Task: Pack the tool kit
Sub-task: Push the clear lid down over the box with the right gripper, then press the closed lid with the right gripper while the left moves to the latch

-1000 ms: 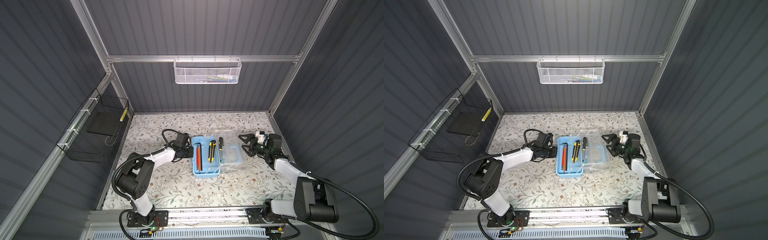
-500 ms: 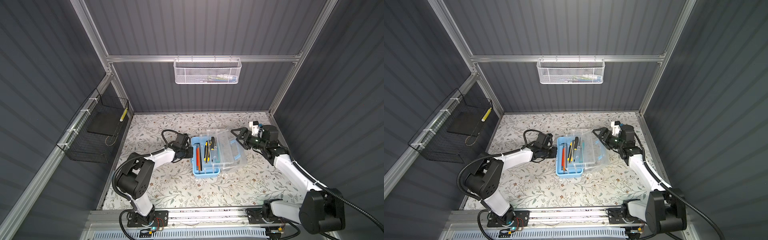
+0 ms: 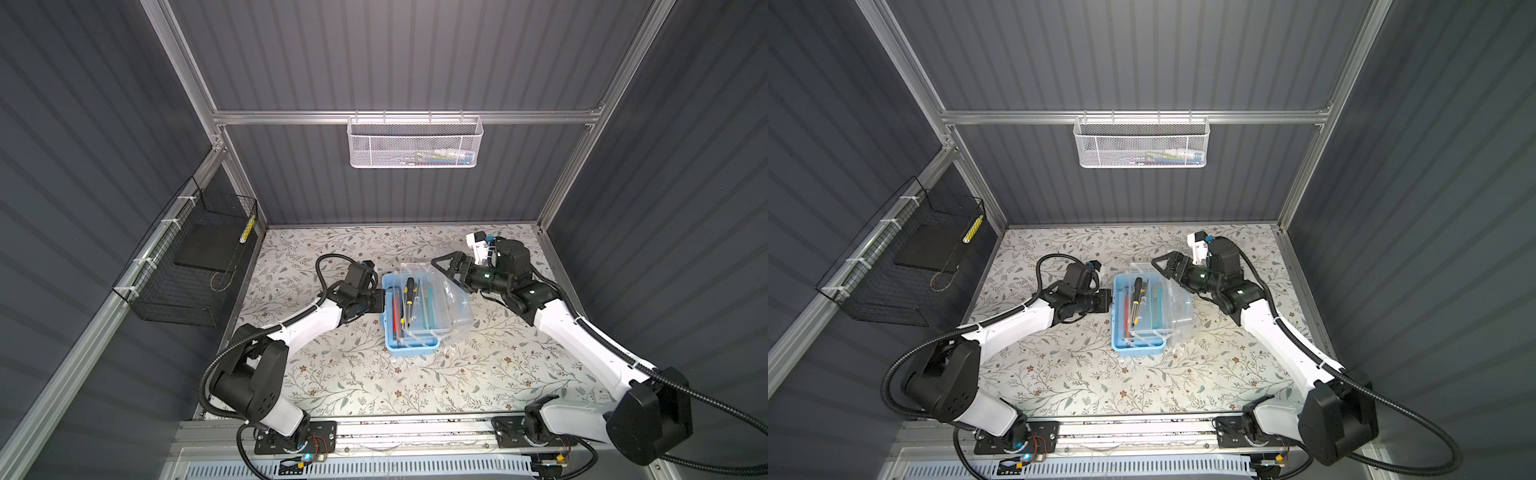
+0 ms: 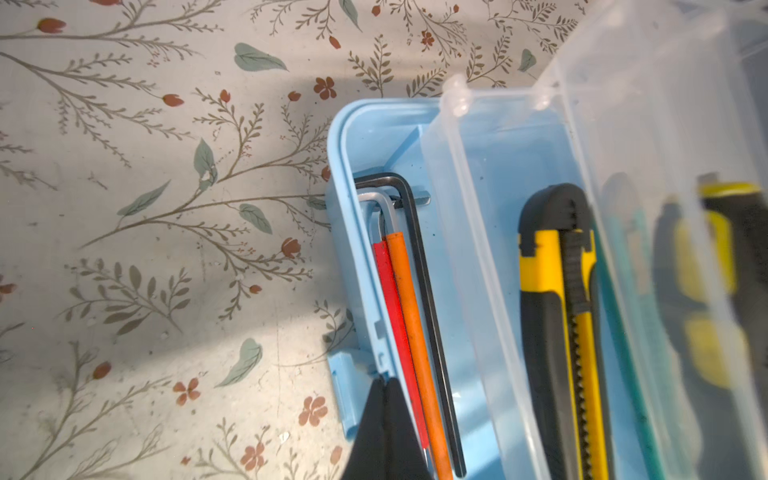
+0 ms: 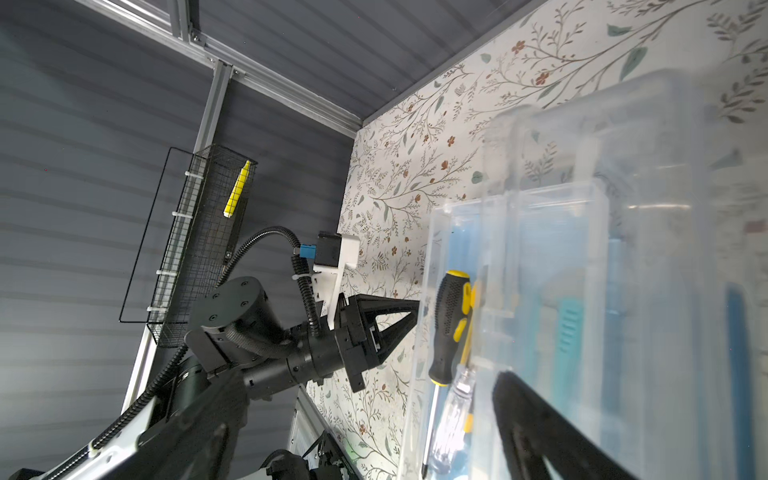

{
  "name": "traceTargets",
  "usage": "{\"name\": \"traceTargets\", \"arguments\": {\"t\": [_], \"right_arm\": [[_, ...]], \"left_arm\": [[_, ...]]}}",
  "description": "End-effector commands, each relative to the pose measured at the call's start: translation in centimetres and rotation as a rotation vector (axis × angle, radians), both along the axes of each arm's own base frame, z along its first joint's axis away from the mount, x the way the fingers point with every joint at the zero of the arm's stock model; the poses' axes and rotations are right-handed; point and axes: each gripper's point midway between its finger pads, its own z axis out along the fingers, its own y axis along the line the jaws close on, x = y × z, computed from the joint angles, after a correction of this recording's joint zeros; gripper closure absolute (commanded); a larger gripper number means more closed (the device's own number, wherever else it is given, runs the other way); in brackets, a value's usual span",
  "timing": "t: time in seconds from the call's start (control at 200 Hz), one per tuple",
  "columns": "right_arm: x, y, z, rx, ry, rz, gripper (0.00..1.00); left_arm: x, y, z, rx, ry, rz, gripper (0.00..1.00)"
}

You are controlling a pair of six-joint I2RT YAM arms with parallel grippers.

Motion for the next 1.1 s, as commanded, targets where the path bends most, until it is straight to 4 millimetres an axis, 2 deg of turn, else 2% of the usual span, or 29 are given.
{"name": "traceTargets", "arguments": {"t": [0.0, 0.185, 0.42, 0.516, 0.586, 0.756, 0.921, 1.096], "right_arm": [[-2.9, 1.3, -6.7, -0.143, 0.229, 0.047, 0.05], [-3.7, 4.6, -6.7, -0.263, 0.198, 0.113, 0.05], [-4.2, 8.5, -7.0, -0.313, 0.174, 0.186, 0.05], [-3.6, 10.1, -7.1, -0.354, 0.139, 0.187, 0.05], [-4.0, 11.0, -8.0, -0.390, 0.160, 0.217, 0.05], [-3.6, 12.5, -8.5, -0.535, 0.108, 0.230, 0.05], [-3.8, 15.4, -6.7, -0.486, 0.043, 0.301, 0.04], [-4.5, 16.7, -4.6, -0.426, -0.013, 0.350, 0.03]], "left_arm": [[-0.6, 2.3, 0.8, 0.075, -0.005, 0.040, 1.00], [-2.1, 5.1, 1.8, 0.119, -0.032, 0.100, 0.97], [-4.0, 7.6, 3.6, 0.135, -0.069, 0.150, 0.94], [-4.7, 8.4, 4.2, 0.142, -0.083, 0.162, 0.94], [-5.2, 9.1, 4.5, 0.153, -0.092, 0.174, 0.93], [-6.6, 10.0, 4.3, 0.158, -0.097, 0.176, 0.91], [-7.9, 11.2, 4.1, 0.149, -0.118, 0.206, 0.89], [-9.4, 11.7, 4.7, 0.123, -0.116, 0.211, 0.87]]}}
